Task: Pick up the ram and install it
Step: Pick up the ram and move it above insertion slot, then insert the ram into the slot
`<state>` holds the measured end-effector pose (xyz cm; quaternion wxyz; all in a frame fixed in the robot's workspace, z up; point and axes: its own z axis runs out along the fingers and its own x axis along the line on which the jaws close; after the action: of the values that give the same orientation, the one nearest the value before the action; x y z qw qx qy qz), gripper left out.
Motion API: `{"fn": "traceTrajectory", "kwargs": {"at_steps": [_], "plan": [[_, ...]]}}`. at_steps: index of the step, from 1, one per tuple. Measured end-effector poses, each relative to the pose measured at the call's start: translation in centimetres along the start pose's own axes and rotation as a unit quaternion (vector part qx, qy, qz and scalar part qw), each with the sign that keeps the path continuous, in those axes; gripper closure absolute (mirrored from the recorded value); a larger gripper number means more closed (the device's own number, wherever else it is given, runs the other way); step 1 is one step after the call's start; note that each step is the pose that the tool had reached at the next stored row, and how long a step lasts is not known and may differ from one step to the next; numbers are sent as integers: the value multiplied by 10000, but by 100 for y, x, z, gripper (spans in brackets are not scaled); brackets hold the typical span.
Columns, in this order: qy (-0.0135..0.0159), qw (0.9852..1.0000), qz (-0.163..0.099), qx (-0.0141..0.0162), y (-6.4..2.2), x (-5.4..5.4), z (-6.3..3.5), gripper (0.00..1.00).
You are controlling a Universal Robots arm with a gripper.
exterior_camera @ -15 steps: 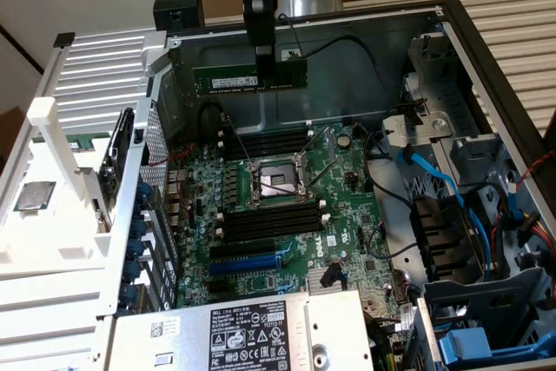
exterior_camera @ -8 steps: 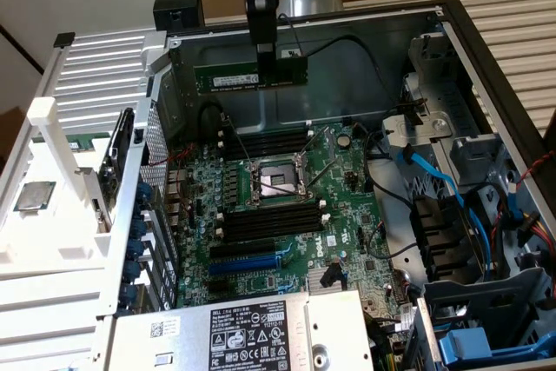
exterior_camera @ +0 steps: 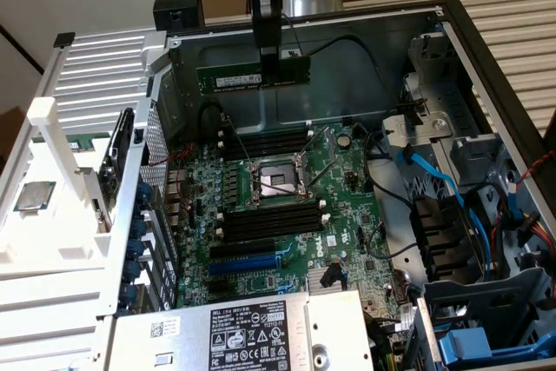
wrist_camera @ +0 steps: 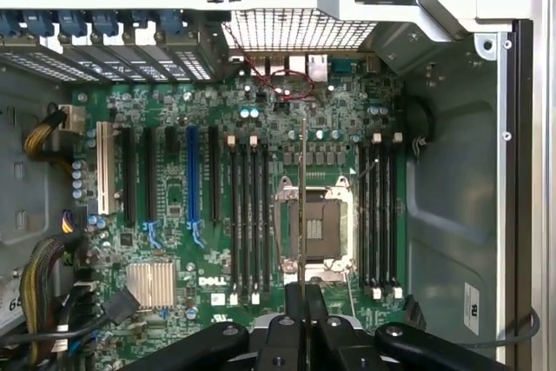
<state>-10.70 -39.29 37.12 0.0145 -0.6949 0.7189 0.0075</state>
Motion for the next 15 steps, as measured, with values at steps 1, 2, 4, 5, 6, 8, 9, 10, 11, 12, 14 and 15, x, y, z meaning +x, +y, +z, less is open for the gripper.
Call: {"fn": "traceTrajectory", "kwargs": {"at_steps": [1, 2, 4, 5, 6, 8, 9, 10, 11, 12, 14, 15], "plan": [[-1, 10000, 0, 0, -1, 15, 3, 88], [-1, 10000, 0, 0, -1, 27, 9, 88], [-1, 10000, 0, 0, -1, 34, 28, 88], [0, 10000, 1, 0, 0, 35, 41, 88], [0, 10000, 0, 0, -1, 36, 55, 88], [0, 10000, -1, 0, -7, 38, 91, 88], [-1, 10000, -1, 0, -11, 38, 109, 88], [0, 10000, 0, 0, -16, 38, 121, 88], [0, 10000, 0, 0, -21, 38, 125, 88], [0, 10000, 0, -1, -22, 38, 128, 88], [0, 10000, 0, 0, -22, 38, 129, 88], [0, 10000, 0, 0, -22, 39, 129, 88]]}}
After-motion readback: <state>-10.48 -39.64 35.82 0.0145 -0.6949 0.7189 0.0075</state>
